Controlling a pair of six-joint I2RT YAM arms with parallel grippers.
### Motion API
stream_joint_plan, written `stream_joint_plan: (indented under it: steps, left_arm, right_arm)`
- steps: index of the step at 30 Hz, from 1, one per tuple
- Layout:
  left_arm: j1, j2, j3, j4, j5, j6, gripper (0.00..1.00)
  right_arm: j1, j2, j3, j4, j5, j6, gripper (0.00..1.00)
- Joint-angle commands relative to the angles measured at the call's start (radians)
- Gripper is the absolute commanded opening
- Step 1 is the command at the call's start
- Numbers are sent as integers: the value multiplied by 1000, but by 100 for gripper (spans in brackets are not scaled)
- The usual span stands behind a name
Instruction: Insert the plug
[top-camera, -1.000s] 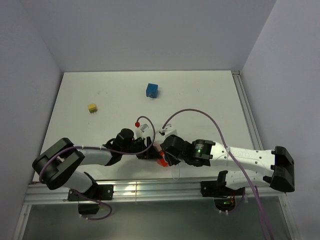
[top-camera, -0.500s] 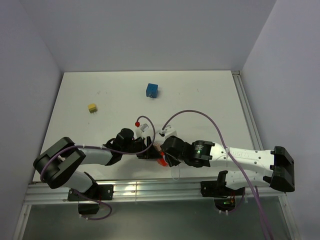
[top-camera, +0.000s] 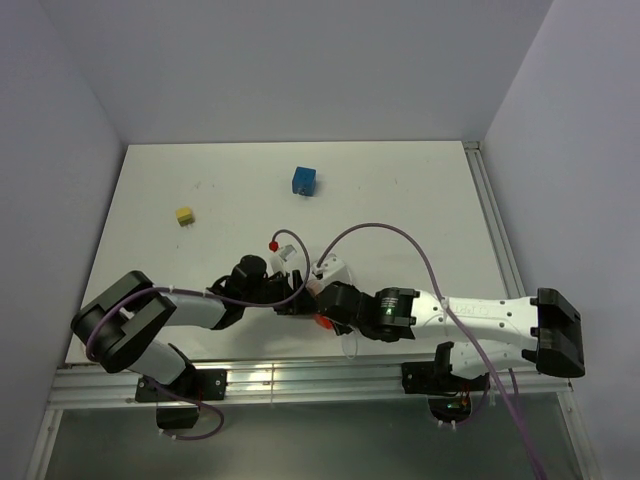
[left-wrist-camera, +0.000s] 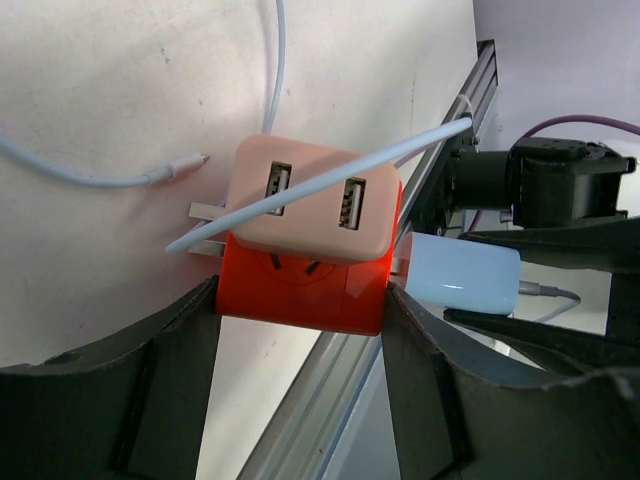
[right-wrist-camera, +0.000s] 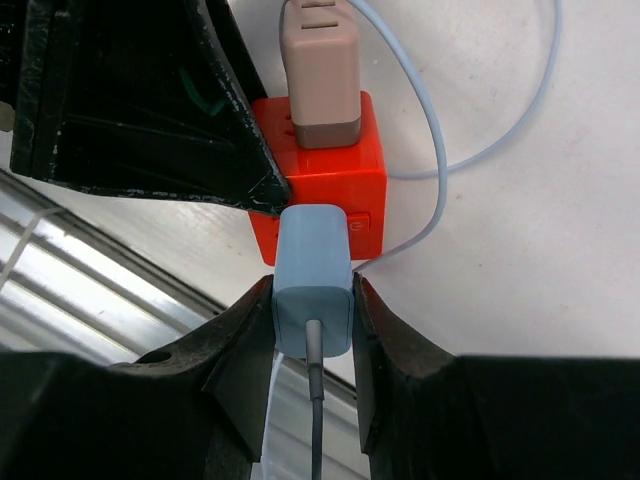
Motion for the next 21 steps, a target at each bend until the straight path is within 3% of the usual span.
stream_joint_plan:
  steps: [1,8,21]
  left_arm:
    - [-15,52,-17,-56,-32,20,0]
    - [-13,96,-17,-46,-38,34,0]
    - [3,139,-20,-26,-18,56,0]
  right_arm:
    - [24,97,-24,42,92,34,0]
    - [63,205,-2,25,154,77,0]
    - [43,170,-40,112,154,119,0]
